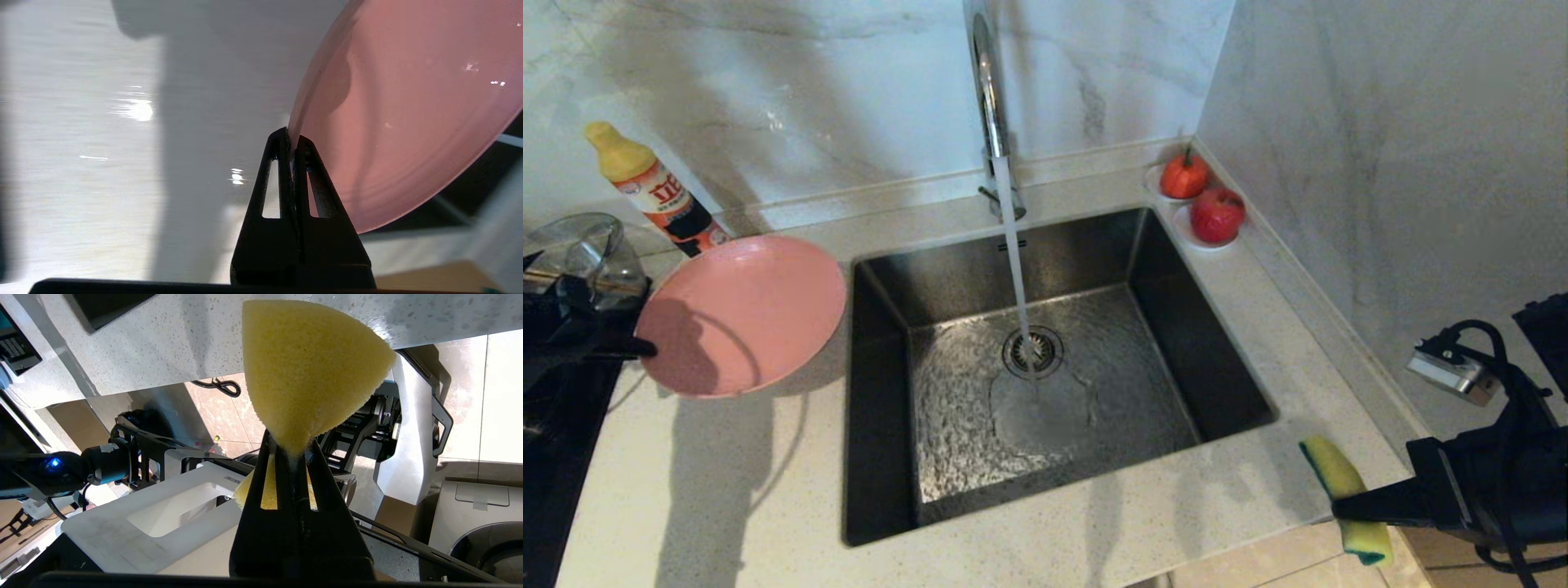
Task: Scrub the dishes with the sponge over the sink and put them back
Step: Wash the plate
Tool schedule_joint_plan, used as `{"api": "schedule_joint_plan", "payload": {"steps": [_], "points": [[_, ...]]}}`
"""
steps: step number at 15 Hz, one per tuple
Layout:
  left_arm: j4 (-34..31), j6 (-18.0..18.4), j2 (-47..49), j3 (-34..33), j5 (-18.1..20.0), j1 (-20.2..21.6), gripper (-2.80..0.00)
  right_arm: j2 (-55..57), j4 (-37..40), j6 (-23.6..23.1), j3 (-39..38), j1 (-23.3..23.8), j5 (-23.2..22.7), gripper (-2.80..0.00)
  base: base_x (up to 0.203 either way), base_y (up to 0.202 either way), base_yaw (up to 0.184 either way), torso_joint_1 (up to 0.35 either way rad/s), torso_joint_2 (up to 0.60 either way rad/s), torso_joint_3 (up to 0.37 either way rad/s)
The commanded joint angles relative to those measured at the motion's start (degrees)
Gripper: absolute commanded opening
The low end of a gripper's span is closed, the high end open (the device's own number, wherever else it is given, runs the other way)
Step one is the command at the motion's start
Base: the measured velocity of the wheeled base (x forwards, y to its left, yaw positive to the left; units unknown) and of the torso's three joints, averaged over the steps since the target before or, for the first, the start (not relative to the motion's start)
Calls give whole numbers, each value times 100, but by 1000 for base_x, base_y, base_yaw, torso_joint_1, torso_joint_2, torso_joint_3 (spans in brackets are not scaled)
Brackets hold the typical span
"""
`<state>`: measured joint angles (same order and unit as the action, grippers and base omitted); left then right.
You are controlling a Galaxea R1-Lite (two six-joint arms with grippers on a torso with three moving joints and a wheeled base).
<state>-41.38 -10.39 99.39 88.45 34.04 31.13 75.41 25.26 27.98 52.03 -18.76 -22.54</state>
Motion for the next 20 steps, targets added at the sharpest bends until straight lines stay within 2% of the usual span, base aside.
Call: {"api": "schedule_joint_plan", "payload": {"steps": [1,3,7,10,13,15,20], "points": [[-21,-558,-269,206,-23,-645,-280,0,21,15,79,1,-14,-280,0,0,0,0,0,0],[-1,-951,-285,285,-243,-1276,-280,-5,14,6,88,4,-9,-280,0,0,0,0,0,0],[113,-1986,-5,600,-1221,-2704,-280,-38,14,10,18,83,-5,-280,0,0,0,0,0,0],[567,-2677,361,699,-1722,-3421,-280,-51,14,15,9,83,-14,-280,0,0,0,0,0,0],[760,-2994,756,709,-2381,-3872,-280,-44,22,15,-9,83,-14,-280,0,0,0,0,0,0],[900,-3110,861,702,-2445,-4041,-280,-38,22,-49,-12,83,-17,-280,0,0,0,0,0,0],[1063,-3140,1010,635,-2440,-4562,-280,-35,22,-102,-114,83,-22,-280,0,0,0,0,0,0]]}}
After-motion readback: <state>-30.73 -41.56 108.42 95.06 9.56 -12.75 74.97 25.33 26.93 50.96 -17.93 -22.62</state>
